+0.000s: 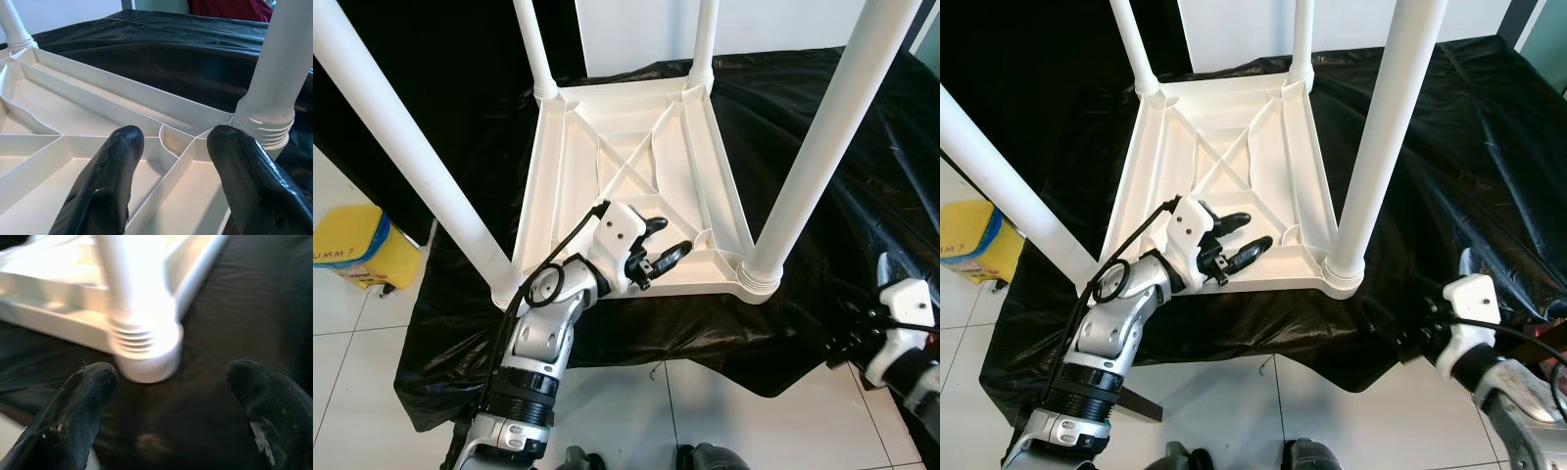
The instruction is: Building children table
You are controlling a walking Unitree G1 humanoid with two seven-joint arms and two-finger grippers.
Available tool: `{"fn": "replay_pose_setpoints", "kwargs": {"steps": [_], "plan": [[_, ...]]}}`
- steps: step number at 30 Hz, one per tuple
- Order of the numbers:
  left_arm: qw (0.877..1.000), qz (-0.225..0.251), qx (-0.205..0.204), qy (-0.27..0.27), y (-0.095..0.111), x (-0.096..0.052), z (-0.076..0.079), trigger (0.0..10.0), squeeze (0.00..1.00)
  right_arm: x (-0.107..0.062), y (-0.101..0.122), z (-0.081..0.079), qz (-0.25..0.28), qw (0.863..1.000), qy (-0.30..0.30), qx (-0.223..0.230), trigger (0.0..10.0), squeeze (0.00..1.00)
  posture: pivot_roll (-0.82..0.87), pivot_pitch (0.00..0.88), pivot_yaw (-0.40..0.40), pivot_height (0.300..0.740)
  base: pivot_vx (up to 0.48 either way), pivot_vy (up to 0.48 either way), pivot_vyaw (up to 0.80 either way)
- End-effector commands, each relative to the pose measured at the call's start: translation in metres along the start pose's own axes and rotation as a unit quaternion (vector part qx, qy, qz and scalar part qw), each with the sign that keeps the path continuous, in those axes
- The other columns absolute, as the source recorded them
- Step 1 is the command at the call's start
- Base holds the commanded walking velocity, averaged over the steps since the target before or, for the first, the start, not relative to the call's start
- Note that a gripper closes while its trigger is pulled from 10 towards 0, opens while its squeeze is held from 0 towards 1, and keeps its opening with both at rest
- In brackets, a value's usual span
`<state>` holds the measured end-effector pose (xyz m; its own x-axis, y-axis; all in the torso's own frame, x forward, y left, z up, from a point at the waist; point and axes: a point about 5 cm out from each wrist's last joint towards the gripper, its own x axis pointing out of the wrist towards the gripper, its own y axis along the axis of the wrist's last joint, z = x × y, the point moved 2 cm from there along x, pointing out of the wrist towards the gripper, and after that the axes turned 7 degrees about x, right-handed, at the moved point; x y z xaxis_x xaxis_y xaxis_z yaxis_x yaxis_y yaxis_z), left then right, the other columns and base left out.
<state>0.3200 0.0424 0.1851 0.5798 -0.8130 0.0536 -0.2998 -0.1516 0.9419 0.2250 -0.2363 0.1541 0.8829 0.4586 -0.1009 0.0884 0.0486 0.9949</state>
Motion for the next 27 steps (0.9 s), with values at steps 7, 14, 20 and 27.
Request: {"fn": "replay_pose_setpoints", "kwargs": {"steps": [7,14,20,27], "plan": [[0.999,-0.017,-0.029,0.037,-0.004,-0.001,0.004,10.0,0.00,0.027,0.018,-0.009,0.042,0.999,0.026,-0.019,10.0,0.00,-0.26,0.097,0.045,0.740,0.000,0.000,0.00],[1.000,-0.003,-0.016,0.023,0.000,-0.006,0.016,10.0,0.00,0.059,0.016,-0.020,0.066,0.997,0.030,-0.014,10.0,0.00,-0.23,0.094,0.024,0.740,0.000,0.000,0.00],[1.000,0.003,0.000,0.018,0.002,-0.009,0.028,10.0,0.00,0.092,0.013,-0.027,0.073,0.997,0.033,-0.023,10.0,0.00,-0.18,0.077,0.020,0.740,0.000,0.000,0.00],[1.000,-0.001,-0.009,0.014,0.002,-0.011,0.030,10.0,0.00,0.100,0.012,-0.023,0.078,0.996,0.016,-0.025,0.0,0.00,-0.16,0.073,0.011,0.740,0.000,0.000,0.00]]}}
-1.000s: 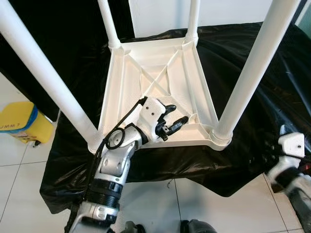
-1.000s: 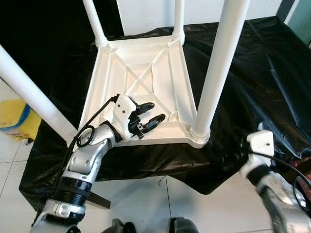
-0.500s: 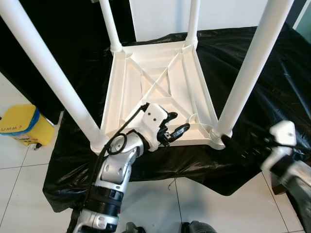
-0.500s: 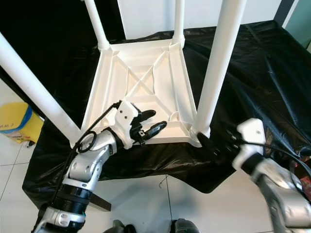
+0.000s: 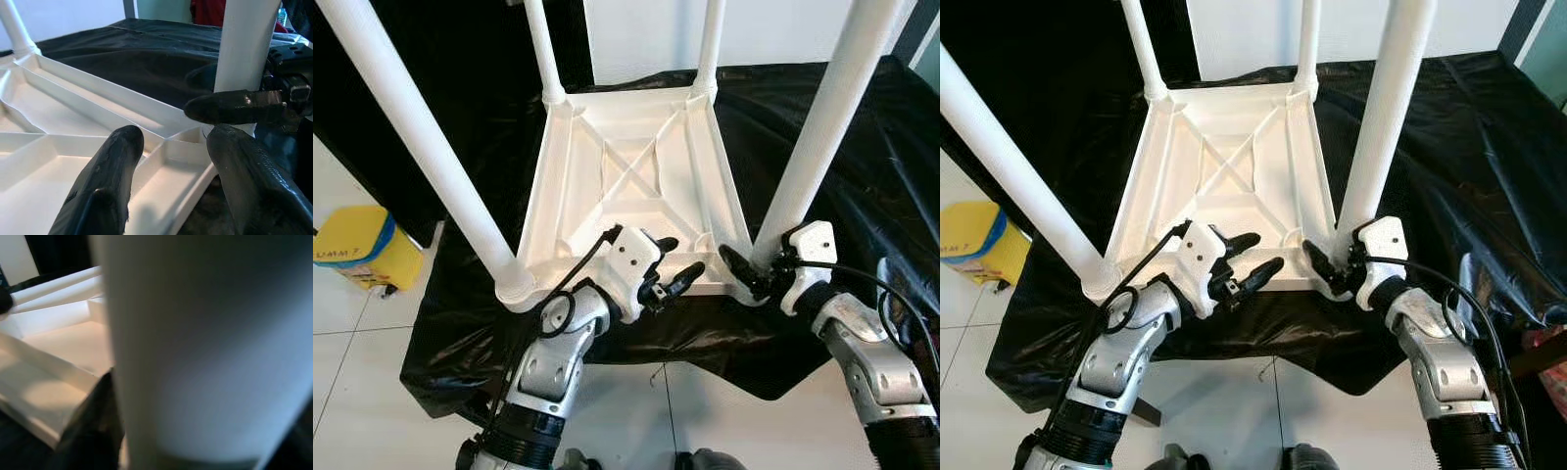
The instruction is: Building children table
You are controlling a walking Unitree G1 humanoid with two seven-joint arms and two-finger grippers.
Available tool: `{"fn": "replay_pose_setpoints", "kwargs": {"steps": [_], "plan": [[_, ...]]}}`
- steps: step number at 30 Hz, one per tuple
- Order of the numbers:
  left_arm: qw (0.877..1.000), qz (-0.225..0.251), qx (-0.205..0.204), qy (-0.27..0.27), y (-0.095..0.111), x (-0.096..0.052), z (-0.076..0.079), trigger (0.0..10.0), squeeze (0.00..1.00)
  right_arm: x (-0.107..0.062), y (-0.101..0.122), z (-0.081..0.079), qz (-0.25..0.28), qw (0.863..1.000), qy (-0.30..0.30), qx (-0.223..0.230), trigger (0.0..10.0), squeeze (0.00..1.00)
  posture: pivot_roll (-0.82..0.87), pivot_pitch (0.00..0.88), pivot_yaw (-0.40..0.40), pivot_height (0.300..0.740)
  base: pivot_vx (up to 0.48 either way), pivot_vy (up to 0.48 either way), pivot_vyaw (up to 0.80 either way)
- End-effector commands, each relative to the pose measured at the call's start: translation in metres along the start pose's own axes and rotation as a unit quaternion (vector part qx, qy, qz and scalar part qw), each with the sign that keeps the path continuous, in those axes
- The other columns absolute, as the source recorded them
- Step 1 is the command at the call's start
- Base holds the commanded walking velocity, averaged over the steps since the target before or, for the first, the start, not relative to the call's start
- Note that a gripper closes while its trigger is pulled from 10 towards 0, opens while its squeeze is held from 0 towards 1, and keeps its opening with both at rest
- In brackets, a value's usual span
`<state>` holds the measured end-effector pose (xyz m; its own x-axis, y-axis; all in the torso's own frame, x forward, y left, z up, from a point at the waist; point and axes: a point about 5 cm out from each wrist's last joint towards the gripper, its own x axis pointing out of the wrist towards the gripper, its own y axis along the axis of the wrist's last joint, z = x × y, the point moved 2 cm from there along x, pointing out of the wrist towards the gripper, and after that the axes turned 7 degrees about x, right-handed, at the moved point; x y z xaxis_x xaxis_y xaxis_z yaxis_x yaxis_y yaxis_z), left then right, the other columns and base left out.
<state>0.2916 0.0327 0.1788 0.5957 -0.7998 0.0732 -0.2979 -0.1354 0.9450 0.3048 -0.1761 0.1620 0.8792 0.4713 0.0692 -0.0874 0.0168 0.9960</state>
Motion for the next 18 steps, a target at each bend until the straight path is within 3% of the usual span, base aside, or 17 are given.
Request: {"fn": "replay_pose_setpoints", "kwargs": {"steps": [1,12,13,14,15,16,17,18], "plan": [[1.000,-0.008,-0.006,0.005,-0.003,-0.004,0.000,10.0,0.00,0.004,-0.005,-0.005,-0.003,1.000,0.001,0.001,0.0,0.00,-0.16,0.072,0.011,0.740,0.000,0.000,0.00],[1.000,-0.022,-0.013,0.000,-0.008,-0.003,0.007,10.0,0.00,0.005,-0.012,0.001,0.008,0.997,-0.074,0.011,0.0,0.00,-0.15,0.077,0.013,0.740,0.000,0.000,0.00],[1.000,-0.027,-0.016,0.004,-0.010,-0.002,0.007,10.0,0.00,0.005,-0.014,0.003,0.008,0.995,-0.101,0.014,0.0,0.00,-0.16,0.079,0.015,0.740,0.000,0.000,0.00],[0.999,-0.029,-0.014,0.006,-0.010,-0.001,0.007,10.0,0.00,0.005,-0.017,0.003,0.009,0.991,-0.134,0.018,2.5,0.00,-0.17,0.081,0.016,0.740,0.000,0.000,0.00],[0.999,-0.029,-0.014,0.006,-0.010,-0.001,0.007,10.0,0.00,0.005,-0.017,0.003,0.009,0.991,-0.134,0.018,2.5,0.00,-0.17,0.081,0.016,0.740,0.000,0.000,0.00],[0.999,-0.030,-0.013,0.008,-0.011,-0.001,0.007,10.0,0.00,0.005,-0.020,0.003,0.009,0.986,-0.162,0.024,8.6,0.00,-0.17,0.082,0.016,0.740,0.000,0.000,0.00],[0.999,-0.030,-0.013,0.008,-0.011,-0.001,0.007,10.0,0.00,0.005,-0.020,0.003,0.009,0.986,-0.162,0.024,8.6,0.00,-0.17,0.082,0.016,0.740,0.000,0.000,0.00],[0.999,-0.030,-0.011,0.009,-0.011,0.000,0.006,10.0,0.00,0.005,-0.023,0.003,0.012,0.980,-0.199,0.031,10.0,0.00,-0.17,0.082,0.017,0.740,0.000,0.000,0.00]]}}
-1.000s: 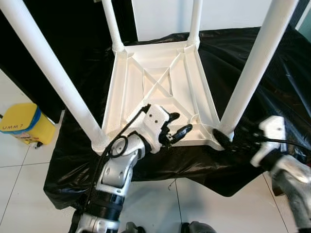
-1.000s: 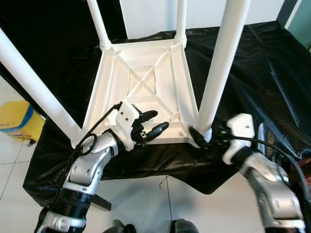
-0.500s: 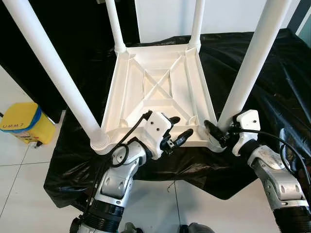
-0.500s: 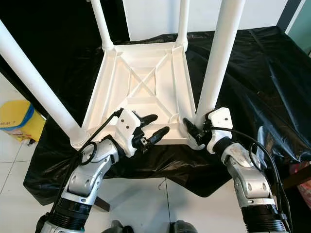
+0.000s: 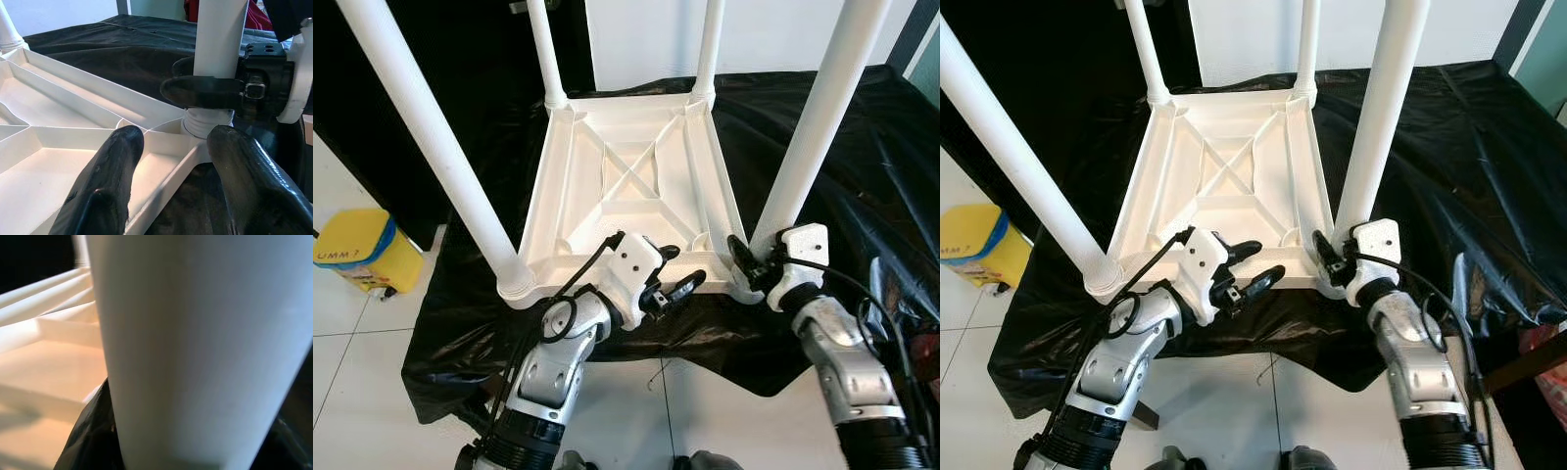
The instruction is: Building children table
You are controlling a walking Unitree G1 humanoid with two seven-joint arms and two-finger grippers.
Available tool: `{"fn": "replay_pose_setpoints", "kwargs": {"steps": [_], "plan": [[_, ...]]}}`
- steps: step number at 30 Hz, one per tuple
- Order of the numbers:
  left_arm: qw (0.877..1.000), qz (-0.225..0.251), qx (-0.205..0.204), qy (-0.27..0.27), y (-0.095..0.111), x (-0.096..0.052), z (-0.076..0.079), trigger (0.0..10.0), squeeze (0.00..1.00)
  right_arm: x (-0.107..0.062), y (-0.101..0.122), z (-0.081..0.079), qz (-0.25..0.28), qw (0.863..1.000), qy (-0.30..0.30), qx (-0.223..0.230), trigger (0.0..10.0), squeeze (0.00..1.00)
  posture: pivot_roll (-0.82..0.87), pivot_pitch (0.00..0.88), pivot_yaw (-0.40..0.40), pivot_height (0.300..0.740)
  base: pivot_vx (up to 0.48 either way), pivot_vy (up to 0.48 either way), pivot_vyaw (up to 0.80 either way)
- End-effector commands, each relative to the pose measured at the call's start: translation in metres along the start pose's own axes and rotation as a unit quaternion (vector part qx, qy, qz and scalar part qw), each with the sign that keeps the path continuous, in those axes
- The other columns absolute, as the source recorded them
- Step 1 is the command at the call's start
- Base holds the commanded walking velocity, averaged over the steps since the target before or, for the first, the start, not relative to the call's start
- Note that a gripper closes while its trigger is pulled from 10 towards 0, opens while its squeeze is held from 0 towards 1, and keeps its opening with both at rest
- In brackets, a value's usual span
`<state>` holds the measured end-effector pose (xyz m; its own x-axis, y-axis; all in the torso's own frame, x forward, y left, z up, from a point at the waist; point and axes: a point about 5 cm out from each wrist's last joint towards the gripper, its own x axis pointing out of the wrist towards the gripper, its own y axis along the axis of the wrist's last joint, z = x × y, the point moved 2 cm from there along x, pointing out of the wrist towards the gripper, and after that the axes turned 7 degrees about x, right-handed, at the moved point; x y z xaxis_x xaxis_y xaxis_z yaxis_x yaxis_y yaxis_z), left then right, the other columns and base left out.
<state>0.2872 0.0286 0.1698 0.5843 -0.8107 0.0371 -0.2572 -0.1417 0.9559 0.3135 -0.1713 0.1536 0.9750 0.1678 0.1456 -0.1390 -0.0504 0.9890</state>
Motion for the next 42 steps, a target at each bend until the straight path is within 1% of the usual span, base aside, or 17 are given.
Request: {"fn": "replay_pose_setpoints", "kwargs": {"steps": [1,2,3,5,6,9,13,22,23,31,32,34,35,39,40,41,42], "plan": [[1.000,-0.014,0.005,0.025,-0.004,0.002,-0.003,10.0,0.00,-0.005,-0.016,0.007,-0.023,0.996,-0.086,0.004,10.0,0.00,-0.18,0.083,0.018,0.740,0.000,0.000,0.00],[1.000,-0.012,0.004,0.028,-0.003,0.005,-0.004,10.0,0.00,-0.006,-0.022,0.009,-0.031,0.989,-0.142,0.003,10.0,0.00,-0.18,0.085,0.020,0.740,0.000,0.000,0.00],[1.000,-0.012,0.004,0.028,-0.003,0.005,-0.004,10.0,0.00,-0.006,-0.022,0.009,-0.031,0.989,-0.142,0.003,10.0,0.00,-0.18,0.085,0.020,0.740,0.000,0.000,0.00],[0.999,-0.012,0.008,0.030,-0.001,0.010,-0.005,10.0,0.00,-0.007,-0.030,0.012,-0.044,0.972,-0.230,0.012,10.0,0.00,-0.18,0.086,0.023,0.740,0.000,0.000,0.00],[0.999,-0.013,0.010,0.030,-0.001,0.011,-0.005,10.0,0.00,-0.006,-0.033,0.011,-0.050,0.966,-0.252,0.025,10.0,0.00,-0.18,0.087,0.024,0.740,0.000,0.000,0.00],[0.999,-0.013,0.013,0.028,0.000,0.012,-0.005,10.0,0.00,-0.002,-0.032,0.008,-0.046,0.963,-0.263,0.035,10.0,0.00,-0.18,0.087,0.027,0.740,0.000,0.000,0.00],[0.999,-0.008,0.020,0.031,0.003,0.016,-0.007,10.0,0.00,0.006,-0.021,0.001,-0.018,0.966,-0.255,0.033,10.0,0.00,-0.18,0.089,0.017,0.740,0.000,0.000,0.00],[0.999,-0.008,0.025,0.045,0.004,0.015,-0.014,10.0,0.00,0.005,-0.017,-0.006,0.001,0.966,-0.256,0.031,10.0,0.00,-0.16,0.090,0.015,0.740,0.000,0.000,0.00],[0.999,-0.007,0.026,0.045,0.005,0.015,-0.015,10.0,0.00,0.006,-0.014,-0.007,0.010,0.967,-0.252,0.027,10.0,1.00,-0.16,0.097,0.018,0.740,0.000,0.000,0.00],[0.999,-0.006,0.026,0.043,0.004,0.012,-0.015,10.0,0.00,0.005,0.000,-0.004,0.058,0.979,-0.192,0.023,10.0,1.00,-0.16,0.107,0.014,0.740,0.000,0.000,0.00],[0.999,-0.005,0.021,0.045,0.004,0.012,-0.015,10.0,0.00,0.004,0.001,-0.004,0.058,0.983,-0.170,0.028,10.0,1.00,-0.17,0.104,0.010,0.740,0.000,0.000,0.00],[0.999,-0.005,0.021,0.045,0.004,0.012,-0.015,10.0,0.00,0.004,0.001,-0.004,0.058,0.983,-0.170,0.028,10.0,1.00,-0.17,0.104,0.010,0.740,0.000,0.000,0.00],[0.999,-0.005,0.017,0.046,0.003,0.011,-0.014,10.0,0.00,0.002,0.002,-0.005,0.057,0.988,-0.139,0.038,10.0,1.00,-0.17,0.102,0.009,0.740,0.000,0.000,0.00],[0.999,-0.006,0.018,0.037,0.001,0.011,-0.011,10.0,0.00,-0.002,0.002,-0.001,0.046,0.993,-0.095,0.043,10.0,1.00,-0.17,0.098,-0.002,0.740,0.000,0.000,0.00],[0.999,-0.007,0.017,0.032,-0.001,0.011,-0.009,10.0,0.00,-0.004,0.003,0.000,0.043,0.997,-0.059,0.038,10.0,0.00,-0.19,0.087,-0.008,0.740,0.000,0.000,0.00],[0.999,-0.007,0.017,0.032,-0.001,0.011,-0.009,10.0,0.00,-0.004,0.003,0.000,0.043,0.997,-0.059,0.038,10.0,0.00,-0.19,0.087,-0.008,0.740,0.000,0.000,0.00],[1.000,-0.008,0.015,0.025,-0.002,0.010,-0.006,10.0,0.00,-0.005,0.002,-0.001,0.033,0.998,-0.020,0.042,10.0,0.00,-0.19,0.083,-0.008,0.740,0.000,0.000,0.00]]}}
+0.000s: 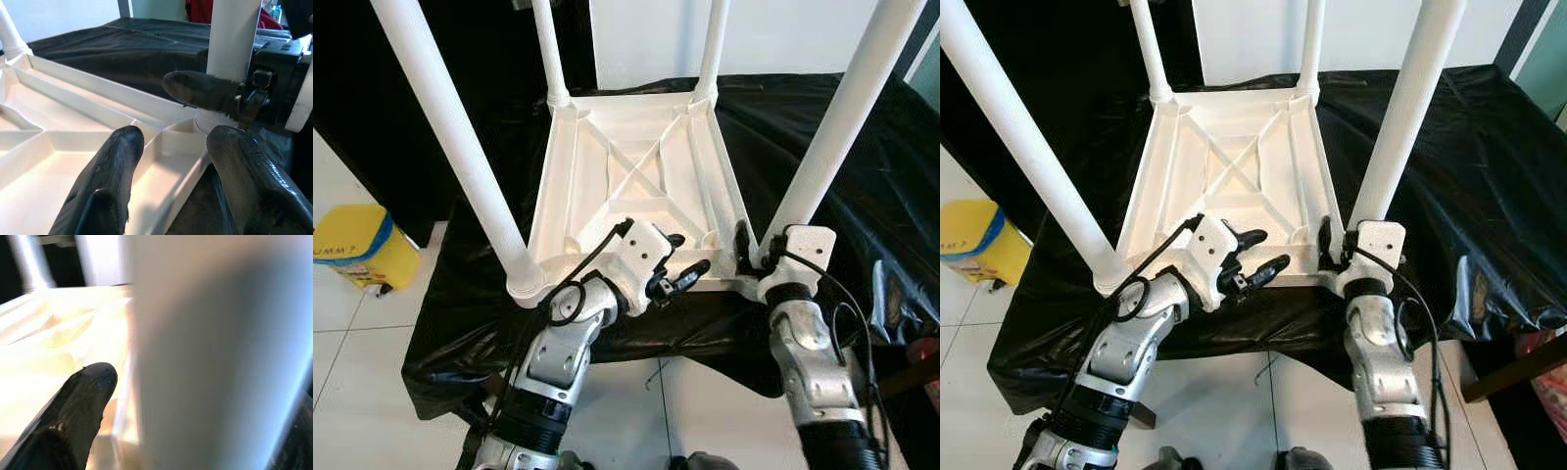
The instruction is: Building children table
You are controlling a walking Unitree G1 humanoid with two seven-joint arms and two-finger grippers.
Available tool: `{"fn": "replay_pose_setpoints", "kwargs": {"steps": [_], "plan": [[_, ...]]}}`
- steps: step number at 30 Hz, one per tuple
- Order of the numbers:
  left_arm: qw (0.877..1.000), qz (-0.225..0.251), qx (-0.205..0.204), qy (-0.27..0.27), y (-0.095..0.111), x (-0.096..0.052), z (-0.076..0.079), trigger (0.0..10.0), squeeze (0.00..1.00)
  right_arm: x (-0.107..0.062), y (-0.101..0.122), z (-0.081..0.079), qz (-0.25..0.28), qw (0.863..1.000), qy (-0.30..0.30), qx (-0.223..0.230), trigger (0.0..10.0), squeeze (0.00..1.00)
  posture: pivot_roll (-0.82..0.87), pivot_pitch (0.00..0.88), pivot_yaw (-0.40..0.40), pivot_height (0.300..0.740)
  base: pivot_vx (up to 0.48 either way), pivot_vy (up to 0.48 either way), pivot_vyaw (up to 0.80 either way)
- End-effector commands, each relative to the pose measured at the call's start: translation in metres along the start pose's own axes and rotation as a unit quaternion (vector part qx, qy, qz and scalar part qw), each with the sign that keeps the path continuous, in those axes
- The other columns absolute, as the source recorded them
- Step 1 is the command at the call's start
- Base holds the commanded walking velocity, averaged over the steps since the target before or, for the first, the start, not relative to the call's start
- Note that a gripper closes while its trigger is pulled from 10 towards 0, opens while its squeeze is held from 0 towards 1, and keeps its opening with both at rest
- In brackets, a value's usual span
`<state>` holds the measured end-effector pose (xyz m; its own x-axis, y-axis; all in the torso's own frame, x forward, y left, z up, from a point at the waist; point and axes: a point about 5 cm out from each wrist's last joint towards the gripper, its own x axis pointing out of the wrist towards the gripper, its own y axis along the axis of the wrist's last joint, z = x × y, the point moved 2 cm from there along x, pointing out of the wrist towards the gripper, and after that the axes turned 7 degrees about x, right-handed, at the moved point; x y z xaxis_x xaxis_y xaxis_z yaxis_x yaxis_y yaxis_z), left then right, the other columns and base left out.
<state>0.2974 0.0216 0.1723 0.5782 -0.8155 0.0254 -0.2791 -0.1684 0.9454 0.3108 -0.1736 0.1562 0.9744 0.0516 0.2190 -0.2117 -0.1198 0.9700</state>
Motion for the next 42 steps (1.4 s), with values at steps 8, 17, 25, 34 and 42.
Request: {"fn": "replay_pose_setpoints", "kwargs": {"steps": [8,17,25,34,42], "plan": [[1.000,-0.010,-0.014,0.009,-0.006,0.000,0.007,10.0,0.00,-0.006,-0.005,-0.006,-0.037,0.989,0.139,-0.021,10.0,0.00,-0.20,0.069,-0.011,0.740,0.000,0.000,0.00],[1.000,-0.007,-0.009,-0.013,-0.005,0.005,0.016,10.0,0.00,-0.001,-0.012,0.008,-0.070,0.983,0.168,-0.038,0.0,0.00,-0.20,0.046,-0.007,0.740,0.000,0.000,0.00],[1.000,-0.012,-0.005,-0.023,-0.008,0.005,0.018,10.0,0.00,-0.003,-0.018,0.017,-0.086,0.982,0.165,-0.043,0.0,0.00,-0.21,0.036,0.001,0.740,0.000,0.000,0.00],[1.000,-0.009,-0.003,-0.022,-0.006,0.008,0.018,10.0,0.00,-0.002,-0.024,0.021,-0.095,0.989,0.096,-0.053,10.0,0.00,-0.21,0.028,0.003,0.740,0.000,0.000,0.00],[1.000,-0.010,-0.004,-0.025,-0.006,0.007,0.020,10.0,0.00,-0.007,-0.035,0.016,-0.098,0.994,-0.027,-0.042,10.0,0.00,-0.21,0.031,0.012,0.740,0.000,0.000,0.00]]}}
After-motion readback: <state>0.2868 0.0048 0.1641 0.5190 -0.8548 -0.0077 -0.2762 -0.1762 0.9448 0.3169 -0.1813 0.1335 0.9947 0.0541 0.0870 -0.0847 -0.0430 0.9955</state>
